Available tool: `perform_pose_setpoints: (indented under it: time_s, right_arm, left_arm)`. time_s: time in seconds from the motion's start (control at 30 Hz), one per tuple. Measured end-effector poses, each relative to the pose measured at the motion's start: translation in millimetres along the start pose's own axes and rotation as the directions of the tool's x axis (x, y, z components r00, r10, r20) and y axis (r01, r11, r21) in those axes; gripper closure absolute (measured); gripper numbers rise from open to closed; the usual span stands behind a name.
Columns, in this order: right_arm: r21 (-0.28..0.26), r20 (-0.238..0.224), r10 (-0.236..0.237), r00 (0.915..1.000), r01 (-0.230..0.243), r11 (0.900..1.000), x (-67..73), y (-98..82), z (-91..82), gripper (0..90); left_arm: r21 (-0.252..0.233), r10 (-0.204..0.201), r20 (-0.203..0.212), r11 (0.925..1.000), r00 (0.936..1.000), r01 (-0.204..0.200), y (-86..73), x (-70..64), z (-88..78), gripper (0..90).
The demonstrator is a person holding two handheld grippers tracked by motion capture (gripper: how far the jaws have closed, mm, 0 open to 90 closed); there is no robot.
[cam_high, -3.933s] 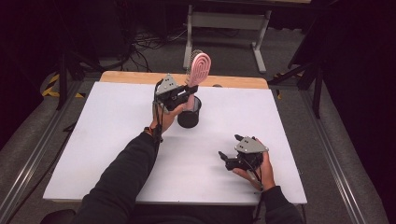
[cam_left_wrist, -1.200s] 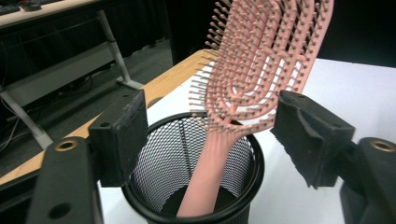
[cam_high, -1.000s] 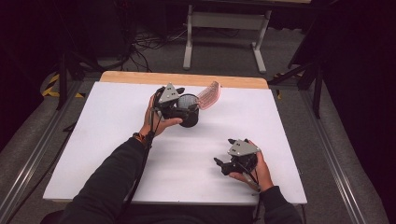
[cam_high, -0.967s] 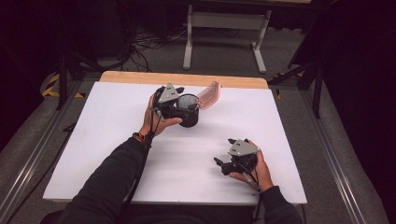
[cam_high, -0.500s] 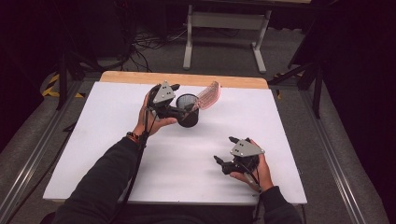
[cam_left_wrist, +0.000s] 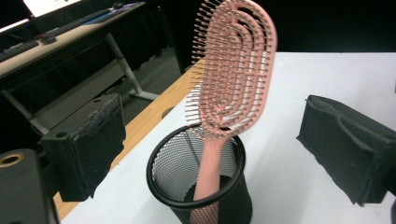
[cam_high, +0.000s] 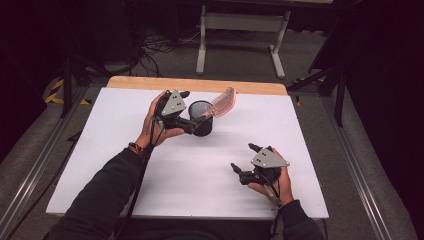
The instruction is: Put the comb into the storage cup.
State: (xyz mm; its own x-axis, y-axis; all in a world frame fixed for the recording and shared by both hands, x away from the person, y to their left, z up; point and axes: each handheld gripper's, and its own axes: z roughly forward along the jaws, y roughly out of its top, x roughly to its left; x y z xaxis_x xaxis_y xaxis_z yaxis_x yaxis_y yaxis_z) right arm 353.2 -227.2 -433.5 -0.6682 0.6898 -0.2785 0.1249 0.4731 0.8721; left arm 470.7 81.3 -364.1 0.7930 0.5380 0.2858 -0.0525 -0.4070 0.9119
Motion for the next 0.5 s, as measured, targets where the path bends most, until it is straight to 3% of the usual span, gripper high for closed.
perform_pose_setpoints:
  time_s: [0.5]
  right_arm:
    - [-0.054, 0.069, -0.022, 0.9974, 0.026, 0.998, 2.5, 6.4, -8.7, 12.5]
  left_arm:
    - [0.004, 0.034, -0.001, 0.9994, 0.9994, -0.034, -10.0, -3.8, -26.2, 7.7]
